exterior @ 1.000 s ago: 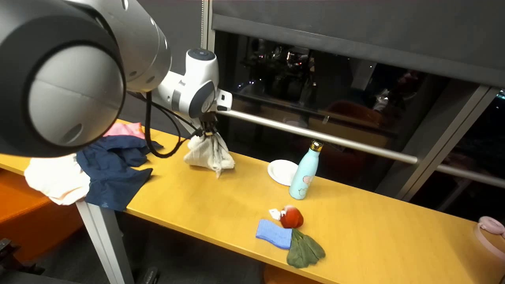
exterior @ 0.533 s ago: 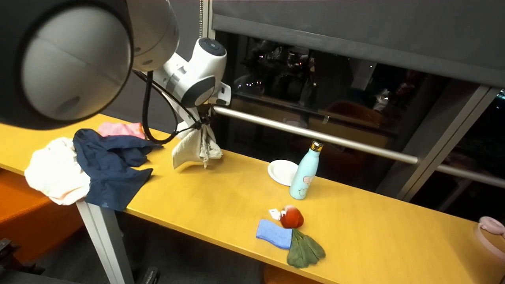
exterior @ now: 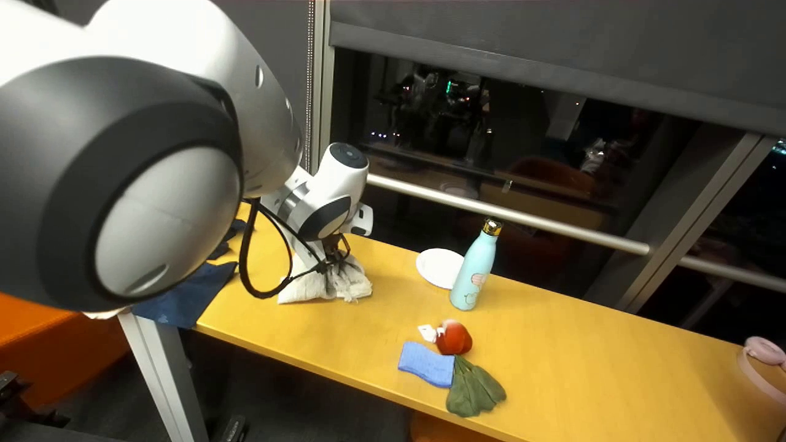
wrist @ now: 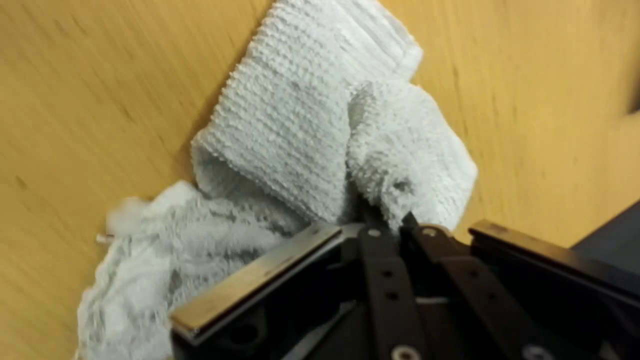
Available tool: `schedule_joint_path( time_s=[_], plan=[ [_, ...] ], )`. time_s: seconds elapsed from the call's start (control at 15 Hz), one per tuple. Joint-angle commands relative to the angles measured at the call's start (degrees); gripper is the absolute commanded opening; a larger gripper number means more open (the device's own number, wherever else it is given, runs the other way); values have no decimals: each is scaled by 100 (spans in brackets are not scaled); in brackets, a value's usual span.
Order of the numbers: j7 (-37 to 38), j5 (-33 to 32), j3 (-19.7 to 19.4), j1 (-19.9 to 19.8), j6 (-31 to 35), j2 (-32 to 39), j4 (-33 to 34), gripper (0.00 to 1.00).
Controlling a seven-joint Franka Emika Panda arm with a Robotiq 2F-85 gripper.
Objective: Move the blue item to the left then use the white cloth to wipe the table
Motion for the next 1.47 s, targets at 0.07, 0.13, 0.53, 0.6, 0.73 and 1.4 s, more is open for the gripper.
schedule_joint_path(
  time_s=[0.07, 0.13, 0.53, 0.6, 0.73, 1.4],
  plan=[
    [459, -81, -230, 205, -568, 926, 1226, 2],
    [555, -93, -282, 223, -742, 1005, 1366, 2],
    [1432, -446, -1268, 680, -1945, 847, 1293, 2],
    [1505, -542, -1368, 738, -2183, 868, 1299, 2],
    [1532, -727, -1453, 822, -2591, 926, 1405, 2],
    [1427, -1115, -1253, 1534, -2554, 863, 1246, 2]
  ],
)
